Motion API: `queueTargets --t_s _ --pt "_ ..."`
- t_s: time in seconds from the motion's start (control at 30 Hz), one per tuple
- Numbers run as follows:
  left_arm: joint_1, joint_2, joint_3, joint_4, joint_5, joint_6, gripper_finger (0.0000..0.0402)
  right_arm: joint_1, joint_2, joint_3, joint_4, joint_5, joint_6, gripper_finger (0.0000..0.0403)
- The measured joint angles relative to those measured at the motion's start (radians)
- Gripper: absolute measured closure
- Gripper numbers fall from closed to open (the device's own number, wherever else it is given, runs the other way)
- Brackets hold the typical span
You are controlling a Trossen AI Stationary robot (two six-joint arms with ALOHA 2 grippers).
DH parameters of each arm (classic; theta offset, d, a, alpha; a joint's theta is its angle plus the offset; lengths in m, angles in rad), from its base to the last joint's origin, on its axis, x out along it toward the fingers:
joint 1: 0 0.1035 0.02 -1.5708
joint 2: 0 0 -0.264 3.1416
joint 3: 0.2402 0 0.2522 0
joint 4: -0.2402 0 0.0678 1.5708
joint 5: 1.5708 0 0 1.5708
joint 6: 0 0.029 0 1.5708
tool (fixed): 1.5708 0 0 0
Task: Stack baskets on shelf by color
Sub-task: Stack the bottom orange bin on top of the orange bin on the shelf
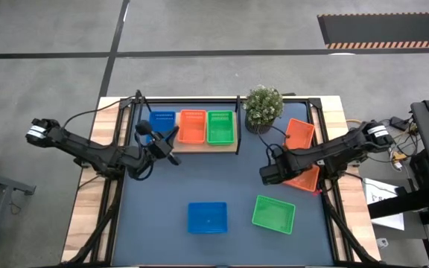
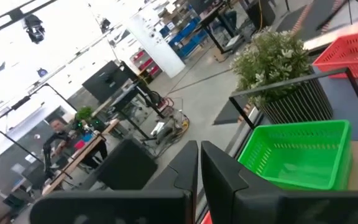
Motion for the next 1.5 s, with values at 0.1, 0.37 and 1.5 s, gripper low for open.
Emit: queueTargets --t_s 0.1,0.37,1.5 --pt "0.000 -0.005 0.000 -0.007 -0.002 0.000 0.0398 0.000 0.029 -0.025 0.005 0.006 0.025 0.0245" --pt "0.000 -0.013 0.000 -0.007 -0.002 -0.001 0.0398 0.000 0.105 -0.038 0.039 0.018 0.026 0.0249" --pt "0.000 -0.008 -0.001 -0.012 0.000 -0.003 0.0398 -0.021 0.132 -0.053 0.172 -0.013 -0.024 0.0320"
